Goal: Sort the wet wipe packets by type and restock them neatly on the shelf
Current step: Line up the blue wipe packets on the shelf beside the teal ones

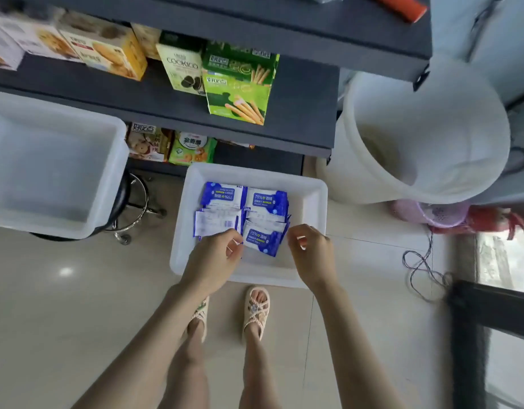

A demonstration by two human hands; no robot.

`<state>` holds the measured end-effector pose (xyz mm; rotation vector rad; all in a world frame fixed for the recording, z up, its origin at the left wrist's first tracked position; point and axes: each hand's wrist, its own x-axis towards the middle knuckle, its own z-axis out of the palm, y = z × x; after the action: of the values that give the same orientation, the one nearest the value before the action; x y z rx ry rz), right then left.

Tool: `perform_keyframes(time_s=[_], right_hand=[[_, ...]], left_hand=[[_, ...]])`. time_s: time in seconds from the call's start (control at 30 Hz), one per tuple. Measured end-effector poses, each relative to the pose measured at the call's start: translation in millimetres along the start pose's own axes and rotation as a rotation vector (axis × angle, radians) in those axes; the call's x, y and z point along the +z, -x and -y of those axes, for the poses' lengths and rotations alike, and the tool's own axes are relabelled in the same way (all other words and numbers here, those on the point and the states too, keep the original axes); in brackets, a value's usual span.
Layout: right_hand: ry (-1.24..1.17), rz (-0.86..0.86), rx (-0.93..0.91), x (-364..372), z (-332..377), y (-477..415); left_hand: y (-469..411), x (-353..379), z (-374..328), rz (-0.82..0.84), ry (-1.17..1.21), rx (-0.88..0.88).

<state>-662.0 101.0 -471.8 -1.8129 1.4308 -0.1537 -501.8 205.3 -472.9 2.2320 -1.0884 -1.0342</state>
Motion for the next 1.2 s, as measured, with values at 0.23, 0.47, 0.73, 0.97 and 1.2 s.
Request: perform_keyframes(time_s=[0.23,0.47,0.73,0.97,1.2], right_hand=[[-0.082,0.131,0.241,90,-116,-50],[-0.165,0.143,0.387,176,-195,-107],[-0.270,0.076,0.455,208,-233,-146],[-0.304,-0.119,0.461,204,-212,-133],[-0.396,-0.067,0.575,205,-206,-145]], left_hand=[[-61,127,76,0.052,0.108,-0.218],[-134,208,136,-0.072,0.072,-0.309],[-165,238,143,-0.104,-0.180,-0.290],[-162,240,151,-0.066,-0.263,-0.282],[-157,231,152,-0.024,-0.092,-0.338]])
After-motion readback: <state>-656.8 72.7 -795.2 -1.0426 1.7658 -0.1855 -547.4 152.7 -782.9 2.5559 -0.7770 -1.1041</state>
